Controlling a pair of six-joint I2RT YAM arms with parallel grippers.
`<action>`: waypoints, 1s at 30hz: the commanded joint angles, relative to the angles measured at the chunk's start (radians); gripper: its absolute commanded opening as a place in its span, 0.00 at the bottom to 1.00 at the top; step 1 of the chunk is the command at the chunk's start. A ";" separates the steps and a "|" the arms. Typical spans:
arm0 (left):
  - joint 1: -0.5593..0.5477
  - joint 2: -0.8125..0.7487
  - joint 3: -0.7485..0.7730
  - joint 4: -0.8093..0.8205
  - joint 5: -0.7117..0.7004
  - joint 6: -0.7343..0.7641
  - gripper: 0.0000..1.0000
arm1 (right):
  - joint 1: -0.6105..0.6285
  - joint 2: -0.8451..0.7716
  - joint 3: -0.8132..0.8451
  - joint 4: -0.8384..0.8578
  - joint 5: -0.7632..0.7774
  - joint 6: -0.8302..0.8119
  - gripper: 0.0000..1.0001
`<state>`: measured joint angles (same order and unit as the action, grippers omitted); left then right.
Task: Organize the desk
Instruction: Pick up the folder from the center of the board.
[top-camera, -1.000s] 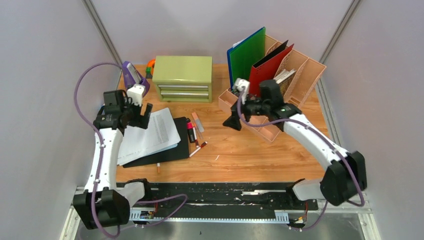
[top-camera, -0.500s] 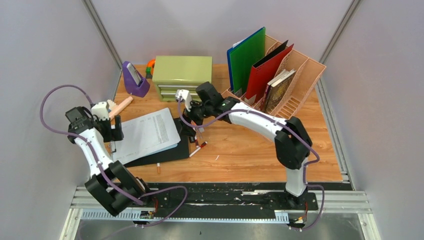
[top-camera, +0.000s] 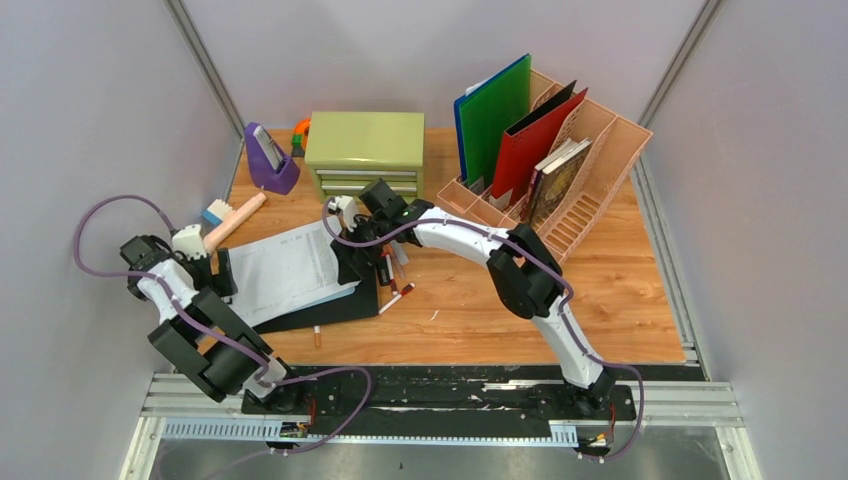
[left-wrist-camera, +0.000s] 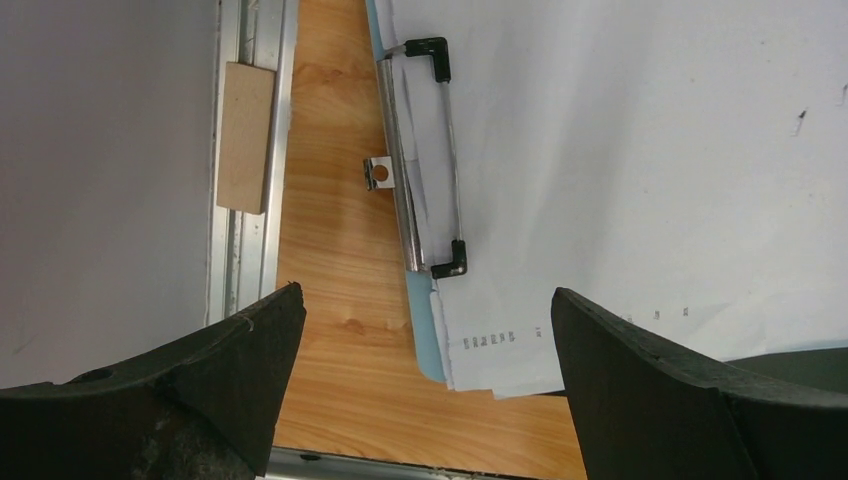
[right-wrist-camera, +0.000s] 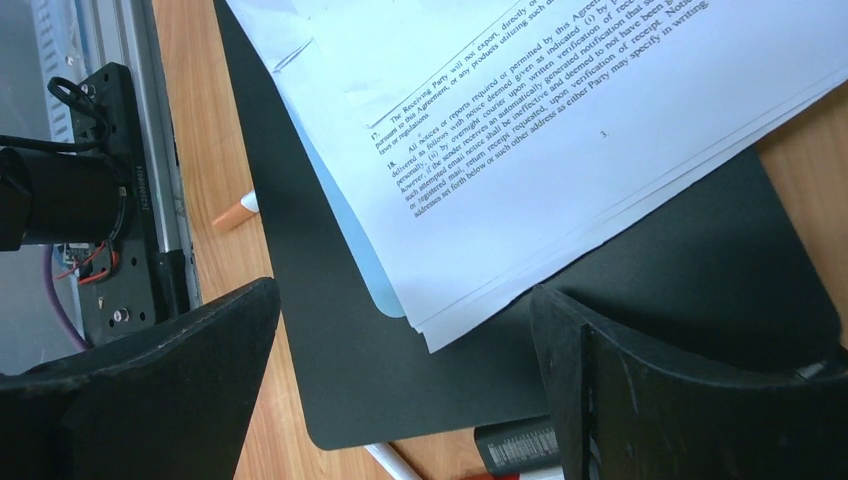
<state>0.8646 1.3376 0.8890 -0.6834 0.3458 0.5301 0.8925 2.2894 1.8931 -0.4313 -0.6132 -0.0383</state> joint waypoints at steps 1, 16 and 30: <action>0.017 0.054 -0.011 0.078 0.017 0.039 1.00 | 0.005 0.043 0.072 -0.003 -0.040 0.074 0.97; 0.018 0.275 0.013 0.070 0.101 0.117 1.00 | -0.004 0.099 0.060 -0.005 -0.071 0.129 0.94; 0.017 0.377 0.063 -0.109 0.304 0.254 1.00 | -0.013 0.108 0.034 -0.004 -0.050 0.132 0.94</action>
<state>0.8753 1.6463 0.9470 -0.6476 0.5385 0.7181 0.8829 2.3699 1.9316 -0.4366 -0.6701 0.0784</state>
